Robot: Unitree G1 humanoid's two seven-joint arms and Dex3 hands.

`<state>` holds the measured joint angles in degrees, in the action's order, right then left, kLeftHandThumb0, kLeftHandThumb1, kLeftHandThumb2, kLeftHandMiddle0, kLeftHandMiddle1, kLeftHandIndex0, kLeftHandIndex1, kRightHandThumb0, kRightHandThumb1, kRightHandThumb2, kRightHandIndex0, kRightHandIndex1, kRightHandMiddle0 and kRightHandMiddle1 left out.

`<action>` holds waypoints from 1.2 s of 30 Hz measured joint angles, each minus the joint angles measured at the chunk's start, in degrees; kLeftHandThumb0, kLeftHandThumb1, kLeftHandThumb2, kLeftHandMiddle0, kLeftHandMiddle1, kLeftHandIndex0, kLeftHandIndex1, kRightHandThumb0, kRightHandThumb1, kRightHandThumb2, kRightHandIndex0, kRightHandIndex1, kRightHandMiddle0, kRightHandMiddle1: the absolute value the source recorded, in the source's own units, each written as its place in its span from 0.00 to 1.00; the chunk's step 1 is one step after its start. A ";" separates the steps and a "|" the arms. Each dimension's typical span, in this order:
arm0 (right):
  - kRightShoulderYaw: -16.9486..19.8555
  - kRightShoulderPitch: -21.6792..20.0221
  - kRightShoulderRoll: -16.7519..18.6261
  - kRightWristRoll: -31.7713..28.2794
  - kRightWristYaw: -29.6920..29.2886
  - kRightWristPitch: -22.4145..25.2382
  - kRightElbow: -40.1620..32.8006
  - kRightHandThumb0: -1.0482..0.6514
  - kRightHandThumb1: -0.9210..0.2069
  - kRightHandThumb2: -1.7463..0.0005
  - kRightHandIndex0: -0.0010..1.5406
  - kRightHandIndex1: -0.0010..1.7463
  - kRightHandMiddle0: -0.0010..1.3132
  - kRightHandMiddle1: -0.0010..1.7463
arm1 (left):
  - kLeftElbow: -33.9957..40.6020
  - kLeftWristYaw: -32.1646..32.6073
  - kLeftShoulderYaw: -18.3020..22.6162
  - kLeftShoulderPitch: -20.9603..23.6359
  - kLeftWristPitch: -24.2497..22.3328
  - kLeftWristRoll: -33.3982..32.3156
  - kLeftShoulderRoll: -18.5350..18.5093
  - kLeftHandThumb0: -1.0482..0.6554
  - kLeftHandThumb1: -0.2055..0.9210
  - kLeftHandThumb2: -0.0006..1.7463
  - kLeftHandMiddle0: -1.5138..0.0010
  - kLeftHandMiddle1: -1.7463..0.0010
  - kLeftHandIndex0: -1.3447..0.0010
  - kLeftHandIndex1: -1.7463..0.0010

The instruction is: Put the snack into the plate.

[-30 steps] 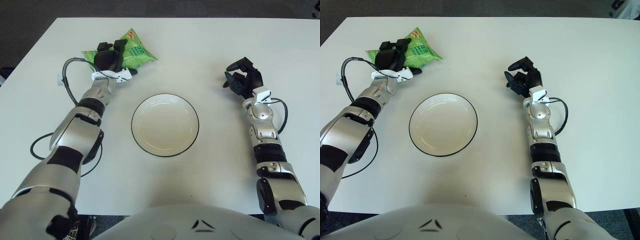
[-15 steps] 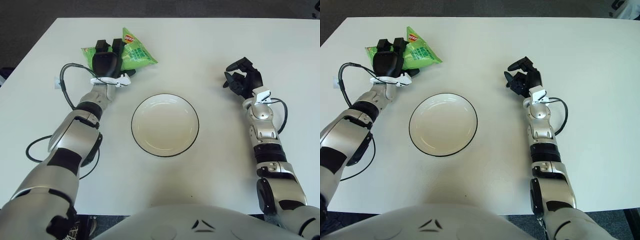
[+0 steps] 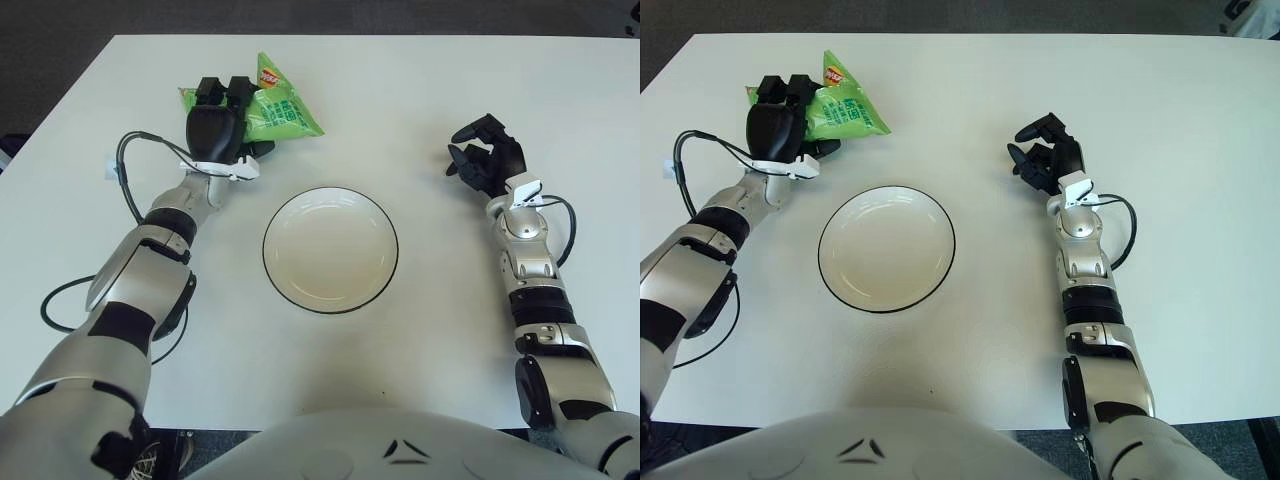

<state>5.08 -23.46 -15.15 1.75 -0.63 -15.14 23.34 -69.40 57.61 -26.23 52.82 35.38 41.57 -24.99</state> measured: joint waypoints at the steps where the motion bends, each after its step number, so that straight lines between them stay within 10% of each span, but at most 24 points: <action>1: -0.06 -0.02 -0.01 0.00 0.00 0.00 0.00 0.40 0.00 0.84 0.62 0.77 0.35 0.85 | 0.29 0.11 0.37 -0.04 0.89 -0.32 0.05 0.85 0.66 0.59 0.71 0.00 0.62 0.00; 15: -0.58 -0.08 -0.44 0.02 0.28 0.03 -0.07 0.40 0.00 0.84 0.61 0.77 0.35 0.85 | 4.83 -4.21 7.83 -1.24 25.30 -9.22 0.12 0.85 0.65 0.59 0.71 0.00 0.61 0.00; 36: -1.61 -0.09 -1.81 0.00 1.53 0.62 0.57 0.40 0.00 0.84 0.61 0.75 0.35 0.85 | 21.35 -26.65 15.41 -7.72 38.16 -20.75 2.62 0.86 0.62 0.62 0.69 0.00 0.55 0.00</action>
<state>3.47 -23.55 -16.97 1.75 0.91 -14.52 23.91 -48.05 30.95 -10.82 45.10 73.54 20.82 -22.37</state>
